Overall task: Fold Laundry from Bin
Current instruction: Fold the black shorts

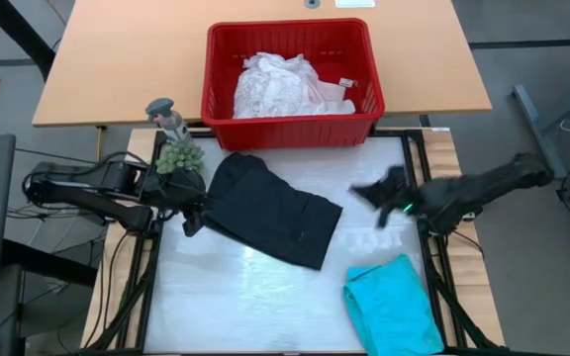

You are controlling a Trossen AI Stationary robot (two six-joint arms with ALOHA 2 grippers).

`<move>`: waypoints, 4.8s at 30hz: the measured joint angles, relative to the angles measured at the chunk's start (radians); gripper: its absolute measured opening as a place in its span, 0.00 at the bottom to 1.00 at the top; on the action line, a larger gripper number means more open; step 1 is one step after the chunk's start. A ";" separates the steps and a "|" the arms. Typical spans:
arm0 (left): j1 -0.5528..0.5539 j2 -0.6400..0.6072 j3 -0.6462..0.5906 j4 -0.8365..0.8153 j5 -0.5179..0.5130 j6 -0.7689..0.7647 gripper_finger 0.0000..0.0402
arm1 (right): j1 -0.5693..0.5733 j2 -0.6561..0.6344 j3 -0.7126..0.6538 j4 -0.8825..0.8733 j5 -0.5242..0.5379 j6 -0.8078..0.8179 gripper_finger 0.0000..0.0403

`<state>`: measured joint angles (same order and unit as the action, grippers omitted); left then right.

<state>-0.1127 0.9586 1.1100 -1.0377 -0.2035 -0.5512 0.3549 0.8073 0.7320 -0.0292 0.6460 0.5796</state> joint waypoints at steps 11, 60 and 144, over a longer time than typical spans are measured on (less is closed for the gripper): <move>-0.002 0.059 -0.088 0.107 0.051 -0.013 0.31 | -0.001 0.545 -0.035 0.333 -0.228 0.182 0.04; -0.488 0.254 -0.324 0.283 -0.416 -0.096 0.53 | -0.060 0.442 0.033 -0.396 -0.355 0.410 0.05; -0.289 0.015 -0.228 0.021 -0.515 -0.396 0.01 | -0.181 0.848 0.035 -0.199 -0.624 0.234 0.04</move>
<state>-0.4019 0.9740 0.8820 -1.0167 -0.7186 -0.9469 0.1740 1.6554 0.7666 -0.2280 0.0221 0.8135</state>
